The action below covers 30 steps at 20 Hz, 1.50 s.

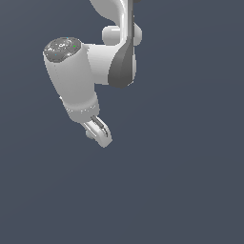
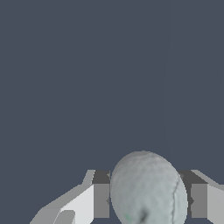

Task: Pick up the object and move it to a goal position.

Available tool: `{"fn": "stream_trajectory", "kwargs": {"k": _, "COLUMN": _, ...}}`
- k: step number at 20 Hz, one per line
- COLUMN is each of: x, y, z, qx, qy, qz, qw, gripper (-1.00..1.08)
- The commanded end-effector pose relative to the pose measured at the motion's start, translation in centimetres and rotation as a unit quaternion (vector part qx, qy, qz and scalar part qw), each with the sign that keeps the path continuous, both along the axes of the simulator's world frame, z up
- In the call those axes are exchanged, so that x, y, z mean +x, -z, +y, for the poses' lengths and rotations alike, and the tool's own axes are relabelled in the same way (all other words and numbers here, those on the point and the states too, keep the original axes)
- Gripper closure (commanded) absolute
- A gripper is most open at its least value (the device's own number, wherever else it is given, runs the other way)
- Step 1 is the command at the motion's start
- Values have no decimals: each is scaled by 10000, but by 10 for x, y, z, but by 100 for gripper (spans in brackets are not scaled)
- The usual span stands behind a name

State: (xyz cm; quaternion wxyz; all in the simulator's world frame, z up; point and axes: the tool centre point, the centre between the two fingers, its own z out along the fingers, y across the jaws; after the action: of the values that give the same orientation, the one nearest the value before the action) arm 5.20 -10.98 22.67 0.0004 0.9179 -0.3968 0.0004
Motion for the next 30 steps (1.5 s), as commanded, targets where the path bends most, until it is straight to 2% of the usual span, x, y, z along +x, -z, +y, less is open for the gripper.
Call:
{"fn": "stream_trajectory", "kwargs": {"k": 1, "x": 3, "y": -28, "z": -3, "qx": -2, "qy": 1, "qz": 4, "qw": 10000, "gripper": 108}}
{"fn": "stream_trajectory", "kwargs": {"k": 8, "x": 14, "y": -99, "z": -10, "qx": -3, "qy": -2, "qz": 4, "qw": 10000, "gripper": 108}}
{"fn": "stream_trajectory", "kwargs": {"k": 15, "x": 22, "y": -151, "z": -15, "qx": -1, "qy": -6, "qz": 4, "qw": 10000, "gripper": 108}}
{"fn": "stream_trajectory", "kwargs": {"k": 22, "x": 29, "y": -187, "z": -19, "qx": 0, "qy": -9, "qz": 3, "qw": 10000, "gripper": 108}}
{"fn": "stream_trajectory", "kwargs": {"k": 30, "x": 34, "y": -207, "z": -21, "qx": 3, "qy": -12, "qz": 3, "qw": 10000, "gripper": 108}}
